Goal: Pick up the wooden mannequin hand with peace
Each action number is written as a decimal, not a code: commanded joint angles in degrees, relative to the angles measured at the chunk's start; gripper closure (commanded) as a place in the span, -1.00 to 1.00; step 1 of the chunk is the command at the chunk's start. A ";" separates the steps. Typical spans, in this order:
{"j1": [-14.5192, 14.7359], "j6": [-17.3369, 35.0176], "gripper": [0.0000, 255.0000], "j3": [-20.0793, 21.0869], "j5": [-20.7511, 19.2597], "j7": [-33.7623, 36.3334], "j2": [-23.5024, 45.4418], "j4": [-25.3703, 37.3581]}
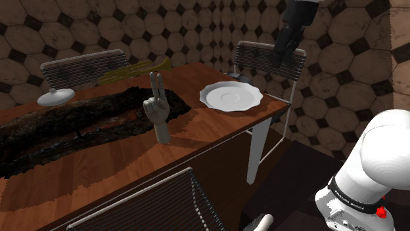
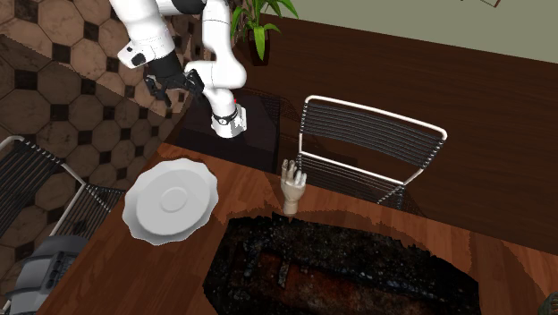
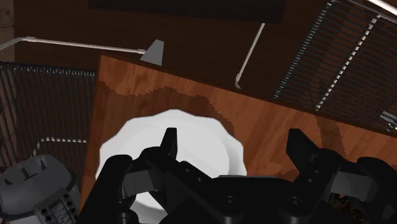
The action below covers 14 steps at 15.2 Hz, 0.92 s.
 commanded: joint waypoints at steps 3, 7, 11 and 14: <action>0.11 0.19 -1.00 3.45 1.21 4.59 1.26 1.08; 0.10 0.57 -1.00 10.18 3.16 13.73 5.09 4.42; -0.35 0.83 -1.00 16.72 4.14 22.92 10.53 9.32; -0.98 0.80 -1.00 21.56 4.00 29.97 15.62 14.02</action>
